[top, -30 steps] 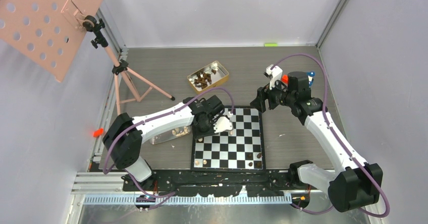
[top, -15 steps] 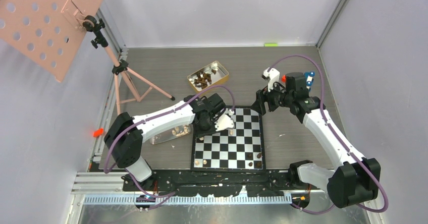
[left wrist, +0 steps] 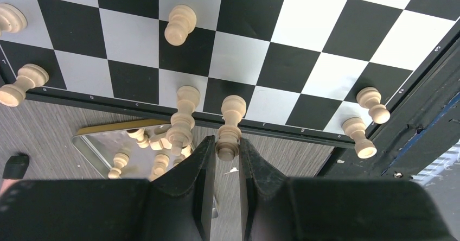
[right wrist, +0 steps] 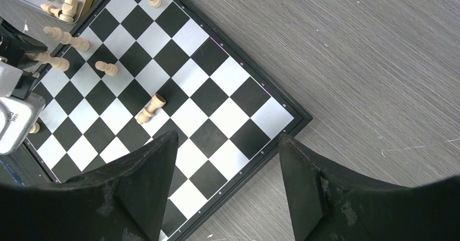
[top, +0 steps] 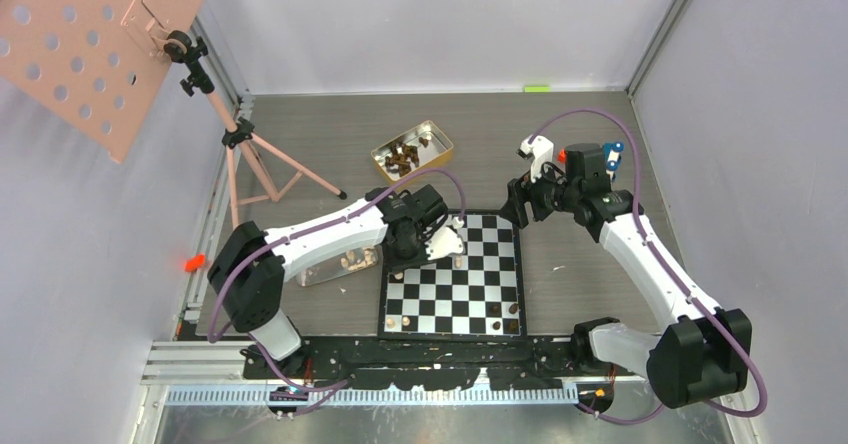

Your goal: Set up the chess pieces on the board

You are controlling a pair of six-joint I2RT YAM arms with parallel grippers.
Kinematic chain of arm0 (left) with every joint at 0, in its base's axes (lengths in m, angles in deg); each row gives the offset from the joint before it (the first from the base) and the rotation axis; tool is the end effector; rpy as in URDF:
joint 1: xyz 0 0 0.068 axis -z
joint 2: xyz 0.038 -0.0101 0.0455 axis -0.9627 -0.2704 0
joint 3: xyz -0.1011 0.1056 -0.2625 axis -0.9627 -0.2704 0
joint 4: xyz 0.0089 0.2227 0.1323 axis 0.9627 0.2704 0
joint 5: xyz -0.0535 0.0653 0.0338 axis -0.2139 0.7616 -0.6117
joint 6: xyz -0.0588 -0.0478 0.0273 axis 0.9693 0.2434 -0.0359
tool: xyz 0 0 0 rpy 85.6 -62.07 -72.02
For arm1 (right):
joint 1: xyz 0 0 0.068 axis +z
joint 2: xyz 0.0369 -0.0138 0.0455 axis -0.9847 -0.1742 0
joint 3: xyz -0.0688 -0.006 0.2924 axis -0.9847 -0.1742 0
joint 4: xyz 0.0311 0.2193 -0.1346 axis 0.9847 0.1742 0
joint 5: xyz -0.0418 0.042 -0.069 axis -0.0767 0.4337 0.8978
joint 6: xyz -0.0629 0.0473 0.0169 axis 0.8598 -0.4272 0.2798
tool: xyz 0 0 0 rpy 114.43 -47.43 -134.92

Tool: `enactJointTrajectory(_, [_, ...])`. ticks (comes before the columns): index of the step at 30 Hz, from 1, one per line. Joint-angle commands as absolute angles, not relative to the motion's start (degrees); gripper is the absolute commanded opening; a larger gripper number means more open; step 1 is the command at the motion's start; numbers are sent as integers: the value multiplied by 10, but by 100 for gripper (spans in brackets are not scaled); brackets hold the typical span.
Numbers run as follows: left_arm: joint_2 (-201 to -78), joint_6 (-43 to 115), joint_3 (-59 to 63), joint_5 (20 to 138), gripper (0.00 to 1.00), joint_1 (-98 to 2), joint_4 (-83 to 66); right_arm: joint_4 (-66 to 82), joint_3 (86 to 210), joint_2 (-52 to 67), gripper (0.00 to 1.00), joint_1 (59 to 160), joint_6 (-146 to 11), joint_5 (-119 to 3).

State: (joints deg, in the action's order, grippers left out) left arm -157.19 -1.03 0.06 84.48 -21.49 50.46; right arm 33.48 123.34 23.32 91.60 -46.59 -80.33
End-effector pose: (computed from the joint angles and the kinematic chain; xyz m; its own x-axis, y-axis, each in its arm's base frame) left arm 0.1840 -0.2484 0.2246 -0.1933 0.9644 -0.1803 0.9789 0.2019 0.0303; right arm 0.2383 0.0845 0.2887 -0.4873 -0.3156 -0.8142 -0.6827 0.7190 0.1298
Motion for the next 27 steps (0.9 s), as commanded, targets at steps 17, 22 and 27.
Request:
enactJointTrajectory(17, [-1601,2,31,829,21,-213,521,335,1245,228,74,904,-449,-802])
enactJointTrajectory(22, [-1608,2,32,831,23,-213,521,334,1244,229,74,904,-449,-805])
enactJointTrajectory(27, [-1608,4,33,839,35,-213,518,335,1243,230,74,904,-447,-807])
